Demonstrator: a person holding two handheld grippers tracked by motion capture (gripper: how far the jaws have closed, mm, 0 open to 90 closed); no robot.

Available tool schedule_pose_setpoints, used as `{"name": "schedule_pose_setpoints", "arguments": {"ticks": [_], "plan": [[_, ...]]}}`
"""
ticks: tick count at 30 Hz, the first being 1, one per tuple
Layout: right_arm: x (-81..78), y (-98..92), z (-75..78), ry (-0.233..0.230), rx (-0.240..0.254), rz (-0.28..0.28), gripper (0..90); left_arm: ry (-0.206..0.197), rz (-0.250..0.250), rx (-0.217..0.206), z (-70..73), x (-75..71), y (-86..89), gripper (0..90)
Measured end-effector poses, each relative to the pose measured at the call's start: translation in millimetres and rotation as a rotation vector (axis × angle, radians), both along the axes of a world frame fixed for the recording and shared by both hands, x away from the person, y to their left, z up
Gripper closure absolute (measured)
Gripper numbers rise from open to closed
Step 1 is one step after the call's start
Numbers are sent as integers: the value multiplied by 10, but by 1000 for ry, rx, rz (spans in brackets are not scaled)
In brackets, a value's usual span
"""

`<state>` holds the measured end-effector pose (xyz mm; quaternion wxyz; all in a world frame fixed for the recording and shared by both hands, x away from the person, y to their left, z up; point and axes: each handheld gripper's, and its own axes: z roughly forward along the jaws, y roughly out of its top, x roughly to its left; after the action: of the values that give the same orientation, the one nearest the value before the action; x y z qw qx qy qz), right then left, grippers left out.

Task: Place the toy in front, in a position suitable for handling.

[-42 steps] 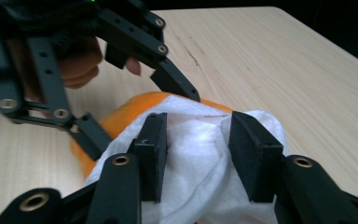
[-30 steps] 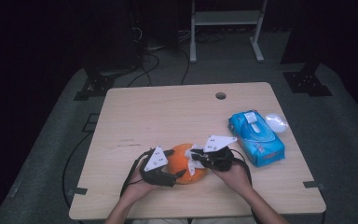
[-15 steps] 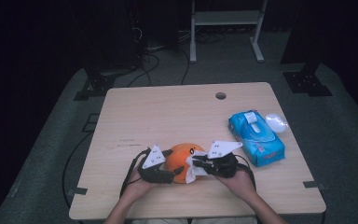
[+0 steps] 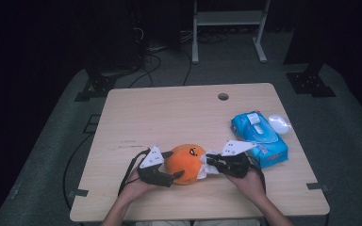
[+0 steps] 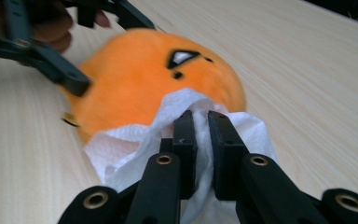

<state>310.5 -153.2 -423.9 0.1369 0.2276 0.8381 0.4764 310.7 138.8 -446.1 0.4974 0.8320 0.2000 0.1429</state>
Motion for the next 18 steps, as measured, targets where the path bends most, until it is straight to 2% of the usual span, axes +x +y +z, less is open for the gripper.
{"name": "schedule_pose_setpoints", "arguments": {"ticks": [2,3,4,5,8,11,12,15,17,18], "plan": [[-25,32,13,-4,7,10,814,-2,-2,-10,-2,6,-24,234],[-61,91,32,-3,29,38,814,-10,-10,-13,-3,9,-40,248],[-124,217,71,-24,18,83,814,-21,-11,-11,3,4,-74,254],[-145,262,85,-43,2,90,813,-21,-11,-11,3,4,-74,254],[-141,304,95,-67,-13,75,814,-20,3,-9,27,3,-71,231],[-49,209,33,-41,5,46,814,-17,59,-7,58,7,-49,67],[-9,139,9,-22,25,29,814,-14,58,-20,62,7,-36,63],[-1,118,12,-21,28,20,814,8,49,-16,44,20,-33,68],[-12,135,13,-22,23,18,814,23,39,-12,37,23,-20,104],[-43,180,12,-26,28,19,814,25,29,-16,34,15,-15,217]]}}
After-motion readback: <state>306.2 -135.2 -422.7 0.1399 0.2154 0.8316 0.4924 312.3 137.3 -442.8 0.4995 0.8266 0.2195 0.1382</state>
